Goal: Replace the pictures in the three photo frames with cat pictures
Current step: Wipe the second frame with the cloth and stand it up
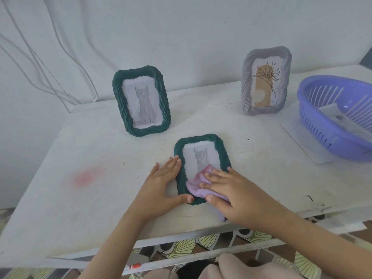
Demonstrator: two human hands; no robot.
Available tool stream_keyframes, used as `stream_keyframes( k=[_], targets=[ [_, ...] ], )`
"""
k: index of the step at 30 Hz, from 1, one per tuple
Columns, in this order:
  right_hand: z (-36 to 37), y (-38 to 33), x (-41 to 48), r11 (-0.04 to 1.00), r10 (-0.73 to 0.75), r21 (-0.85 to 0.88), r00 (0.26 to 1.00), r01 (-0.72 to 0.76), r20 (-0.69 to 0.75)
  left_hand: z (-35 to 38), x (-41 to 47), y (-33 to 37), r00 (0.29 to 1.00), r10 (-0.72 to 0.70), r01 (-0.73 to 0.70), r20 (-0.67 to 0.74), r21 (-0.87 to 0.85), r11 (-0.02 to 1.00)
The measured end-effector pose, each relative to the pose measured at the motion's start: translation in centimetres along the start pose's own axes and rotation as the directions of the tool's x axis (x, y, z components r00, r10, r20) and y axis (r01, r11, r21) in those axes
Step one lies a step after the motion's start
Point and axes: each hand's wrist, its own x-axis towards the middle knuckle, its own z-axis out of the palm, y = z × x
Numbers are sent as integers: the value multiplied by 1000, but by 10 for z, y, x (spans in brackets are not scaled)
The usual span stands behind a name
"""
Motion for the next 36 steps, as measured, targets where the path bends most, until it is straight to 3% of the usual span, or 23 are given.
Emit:
stream_keyframes(
  k=[5,12,19,23,26,29,33,36],
  targets=[
    [-11,10,7,986,86,-139,996,-87,-14,-1,-1,0,1000,11,-11,10,-4,1000],
    [-17,20,66,962,191,-178,977,-206,-98,-2,-2,1,1000,10,-10,16,-10,1000],
    [2,2,50,998,71,-1,997,-71,-20,-2,-1,1,1000,13,-12,2,-49,999],
    [4,-3,28,993,58,112,991,-45,-119,-5,-2,5,999,-32,28,-20,-168,985],
    [3,-7,26,932,191,350,947,-92,-259,-9,-6,15,983,-129,69,-129,-392,917],
    [1,-14,29,868,307,480,897,-127,-318,-14,-8,36,950,-179,12,-257,-541,841],
    [3,-31,33,848,244,529,913,-37,-327,-26,-5,65,966,-240,39,-100,-858,512],
    [6,-38,34,824,174,566,944,15,-280,-30,0,61,929,-366,109,-54,-906,410]
  ],
)
